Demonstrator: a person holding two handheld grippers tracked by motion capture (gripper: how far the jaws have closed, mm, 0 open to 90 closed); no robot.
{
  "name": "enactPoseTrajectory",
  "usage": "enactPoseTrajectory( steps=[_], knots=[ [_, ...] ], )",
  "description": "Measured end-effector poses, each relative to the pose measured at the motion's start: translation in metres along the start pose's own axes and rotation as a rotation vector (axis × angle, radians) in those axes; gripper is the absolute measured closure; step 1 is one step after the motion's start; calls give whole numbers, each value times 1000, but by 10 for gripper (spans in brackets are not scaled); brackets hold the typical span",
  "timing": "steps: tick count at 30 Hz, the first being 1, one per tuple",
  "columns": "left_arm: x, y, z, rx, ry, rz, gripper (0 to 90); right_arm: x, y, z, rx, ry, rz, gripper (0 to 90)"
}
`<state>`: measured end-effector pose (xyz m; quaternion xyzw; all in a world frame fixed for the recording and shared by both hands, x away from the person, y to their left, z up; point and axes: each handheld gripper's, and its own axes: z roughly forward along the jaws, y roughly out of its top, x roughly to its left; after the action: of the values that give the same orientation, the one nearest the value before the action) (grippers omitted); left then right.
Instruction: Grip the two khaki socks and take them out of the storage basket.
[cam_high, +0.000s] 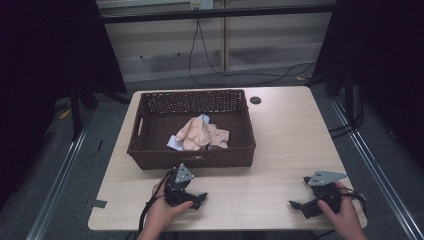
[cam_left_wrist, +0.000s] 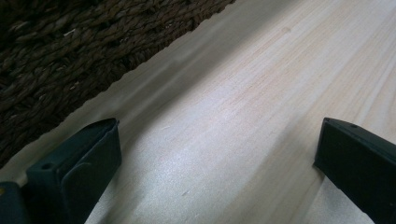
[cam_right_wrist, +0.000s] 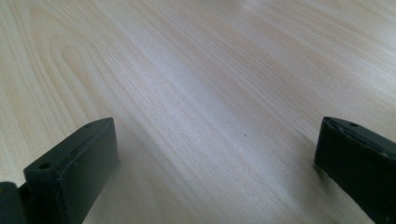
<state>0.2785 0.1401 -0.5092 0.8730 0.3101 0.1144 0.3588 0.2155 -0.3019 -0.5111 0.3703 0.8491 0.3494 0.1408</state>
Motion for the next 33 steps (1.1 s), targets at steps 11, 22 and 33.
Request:
enactPoseTrajectory(
  steps=[11, 22, 33],
  knots=[
    [-6, 7, -6, 70, -11, -9, 36, 0, 0, 0, 3, -1, 4, 0],
    [-12, 47, -36, 309, -170, -32, 61, 0, 0, 0, 3, -1, 4, 0],
    [0, 72, -55, 354, -201, -65, 58, 0, 0, 0, 3, -1, 4, 0]
  ],
)
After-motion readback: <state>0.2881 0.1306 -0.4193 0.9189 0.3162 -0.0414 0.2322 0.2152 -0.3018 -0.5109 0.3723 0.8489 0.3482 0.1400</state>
